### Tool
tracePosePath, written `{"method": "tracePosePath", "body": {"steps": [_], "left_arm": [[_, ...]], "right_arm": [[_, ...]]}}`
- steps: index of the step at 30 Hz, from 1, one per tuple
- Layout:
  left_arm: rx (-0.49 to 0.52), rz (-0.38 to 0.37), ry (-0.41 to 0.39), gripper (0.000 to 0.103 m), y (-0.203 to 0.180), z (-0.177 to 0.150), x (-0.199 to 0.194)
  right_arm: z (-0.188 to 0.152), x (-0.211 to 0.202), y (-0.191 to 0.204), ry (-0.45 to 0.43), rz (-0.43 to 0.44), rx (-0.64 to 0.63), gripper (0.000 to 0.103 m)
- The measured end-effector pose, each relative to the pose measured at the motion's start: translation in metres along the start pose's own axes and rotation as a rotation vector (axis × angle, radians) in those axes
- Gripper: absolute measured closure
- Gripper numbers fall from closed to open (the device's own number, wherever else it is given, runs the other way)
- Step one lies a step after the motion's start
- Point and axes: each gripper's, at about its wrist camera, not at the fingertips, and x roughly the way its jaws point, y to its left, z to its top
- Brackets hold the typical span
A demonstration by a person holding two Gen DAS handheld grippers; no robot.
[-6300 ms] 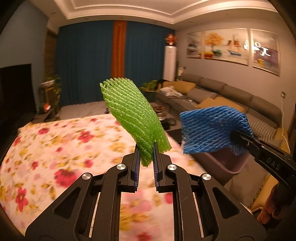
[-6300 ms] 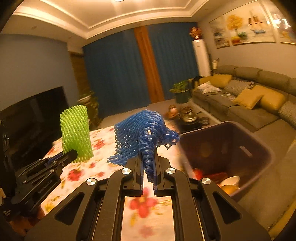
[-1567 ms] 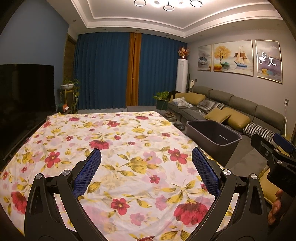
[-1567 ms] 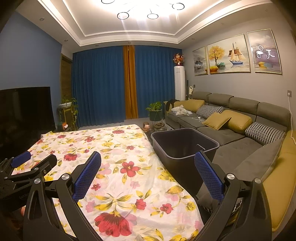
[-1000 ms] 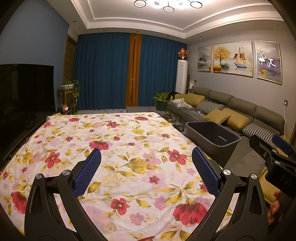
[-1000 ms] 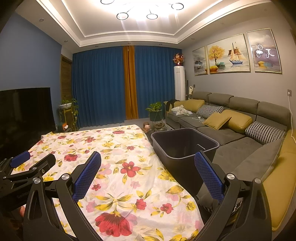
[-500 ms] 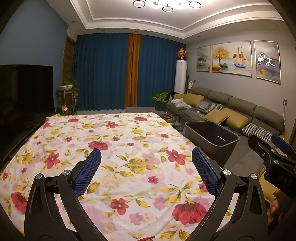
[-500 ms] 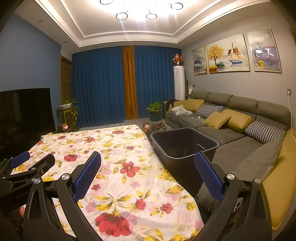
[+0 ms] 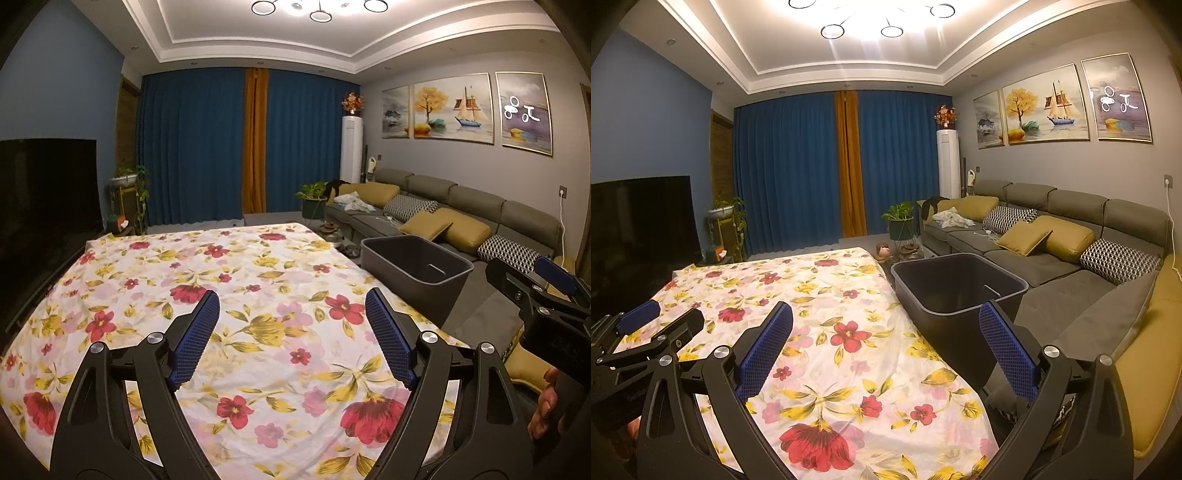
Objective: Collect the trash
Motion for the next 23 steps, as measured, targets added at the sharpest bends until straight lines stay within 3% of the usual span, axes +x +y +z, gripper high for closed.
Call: {"method": "tracePosePath", "body": {"steps": [13,17,23], "left_arm": [[-0.009,0.007,-0.005,0.023,0.0009,0.0018,-0.0025],[-0.007,0.036,-0.005,0.016,0.0022,0.0029,-0.0039],[-0.024,0.044,-0.001,0.015,0.0051,0.0043,-0.0054]], "right_arm": [[0.0003,-0.0003,0.0004,-0.003,-0.001,0.005,0.006],[0.0008,0.0004,0.0007,-0.005,-0.002,0.011,0.006],[0.0009,0.0018,0.0012,-0.005,-0.003,0.020,0.006]]}}
